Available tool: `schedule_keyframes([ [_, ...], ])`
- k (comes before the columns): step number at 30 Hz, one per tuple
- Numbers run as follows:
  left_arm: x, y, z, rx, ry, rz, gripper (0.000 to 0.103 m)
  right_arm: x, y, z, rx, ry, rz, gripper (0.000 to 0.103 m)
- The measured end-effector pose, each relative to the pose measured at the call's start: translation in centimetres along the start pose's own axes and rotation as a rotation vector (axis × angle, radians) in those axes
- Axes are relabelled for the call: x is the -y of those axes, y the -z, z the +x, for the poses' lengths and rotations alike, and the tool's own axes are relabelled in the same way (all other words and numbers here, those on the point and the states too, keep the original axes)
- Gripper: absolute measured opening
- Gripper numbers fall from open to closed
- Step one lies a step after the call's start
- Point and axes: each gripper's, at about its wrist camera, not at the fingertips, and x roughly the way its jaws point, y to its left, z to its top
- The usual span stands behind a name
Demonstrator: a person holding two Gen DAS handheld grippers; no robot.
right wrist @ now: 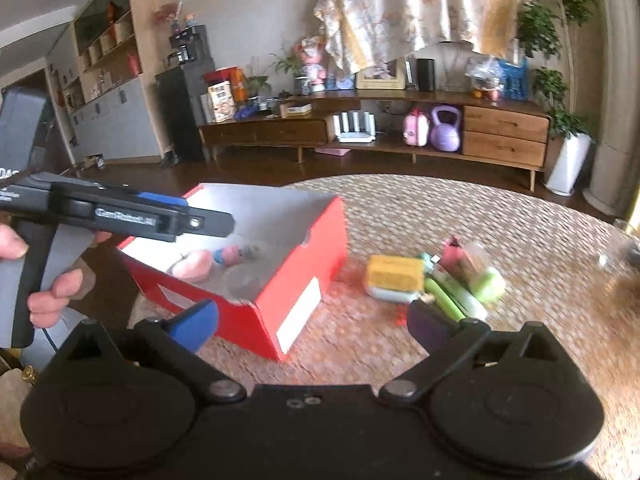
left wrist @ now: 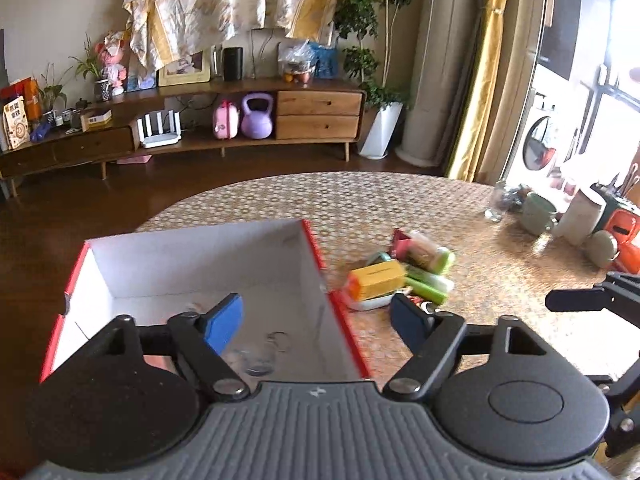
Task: Organize rigid objects
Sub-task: 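Withdraw both tools from the box back toward the table items, then reach the left tool to the yellow carton while the right tool reaches the green-capped container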
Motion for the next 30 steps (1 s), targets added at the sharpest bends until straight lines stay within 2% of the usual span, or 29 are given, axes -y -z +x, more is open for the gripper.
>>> schedule_keyframes([
  [8,3.3,1.3,0.3,0.009,0.069,-0.013,0.085,3.7,2.2,-1.7,0.001,0.043,0.051,0.101],
  [13,5.6,1.4,1.5,0.035,0.084,-0.035,0.087,5.6,3.3,-1.8,-0.002,0.062,0.074,0.101],
  [20,8.4,1.0,4.2,0.063,0.014,-0.062,0.088,8.0,3.8,-1.5,-0.007,0.094,0.067,0.101],
  [25,9.9,0.7,7.5,0.017,-0.021,-0.078,0.088,10.0,3.9,-0.7,-0.019,0.116,0.068,0.101],
  [30,10.7,0.6,10.2,0.012,-0.036,-0.094,0.088,12.1,3.6,0.5,-0.033,0.146,0.063,0.101],
])
